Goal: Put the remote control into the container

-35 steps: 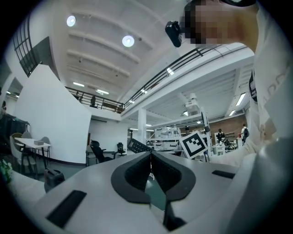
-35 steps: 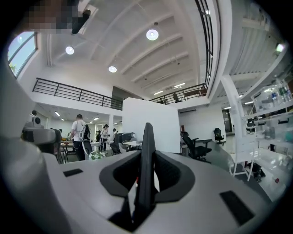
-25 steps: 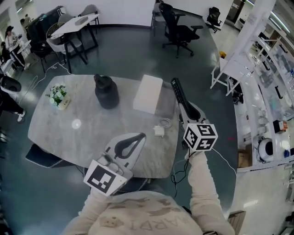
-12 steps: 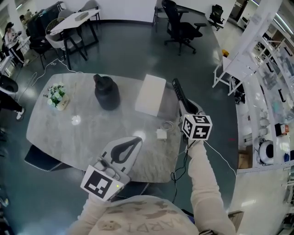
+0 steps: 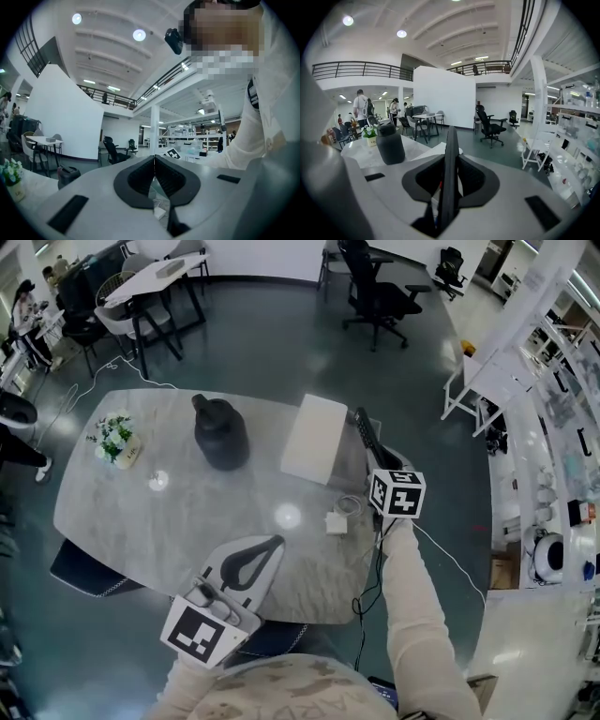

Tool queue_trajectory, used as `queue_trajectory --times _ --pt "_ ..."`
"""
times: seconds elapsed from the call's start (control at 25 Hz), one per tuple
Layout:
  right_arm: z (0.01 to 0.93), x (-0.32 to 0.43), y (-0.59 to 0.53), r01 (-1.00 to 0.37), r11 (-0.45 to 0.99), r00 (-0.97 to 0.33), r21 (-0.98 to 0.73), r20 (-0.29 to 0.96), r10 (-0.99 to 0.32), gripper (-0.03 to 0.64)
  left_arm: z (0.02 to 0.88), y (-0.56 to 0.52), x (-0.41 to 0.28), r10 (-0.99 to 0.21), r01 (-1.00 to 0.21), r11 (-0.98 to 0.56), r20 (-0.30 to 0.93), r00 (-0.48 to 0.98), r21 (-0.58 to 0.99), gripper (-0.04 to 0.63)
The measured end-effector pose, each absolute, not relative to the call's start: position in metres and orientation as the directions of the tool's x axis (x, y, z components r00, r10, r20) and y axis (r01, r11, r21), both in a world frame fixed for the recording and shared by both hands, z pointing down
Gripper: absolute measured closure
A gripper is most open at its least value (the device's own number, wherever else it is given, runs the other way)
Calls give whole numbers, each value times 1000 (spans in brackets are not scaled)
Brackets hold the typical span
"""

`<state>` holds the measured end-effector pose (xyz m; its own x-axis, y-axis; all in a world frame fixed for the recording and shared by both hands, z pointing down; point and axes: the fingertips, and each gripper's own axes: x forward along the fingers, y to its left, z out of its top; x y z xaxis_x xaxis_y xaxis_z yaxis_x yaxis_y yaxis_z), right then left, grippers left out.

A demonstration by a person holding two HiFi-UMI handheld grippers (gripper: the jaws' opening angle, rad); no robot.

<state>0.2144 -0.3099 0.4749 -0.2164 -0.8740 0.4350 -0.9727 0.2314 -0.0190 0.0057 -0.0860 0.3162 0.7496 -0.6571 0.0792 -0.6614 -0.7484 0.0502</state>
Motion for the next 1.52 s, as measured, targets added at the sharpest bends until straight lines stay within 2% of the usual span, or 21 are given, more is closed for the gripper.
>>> queue_trajectory --times 1.52 --pt "619 217 -388 -986 157 -71 52 723 -687 525 364 -144 -37 -712 -727 -676 150 686 115 583"
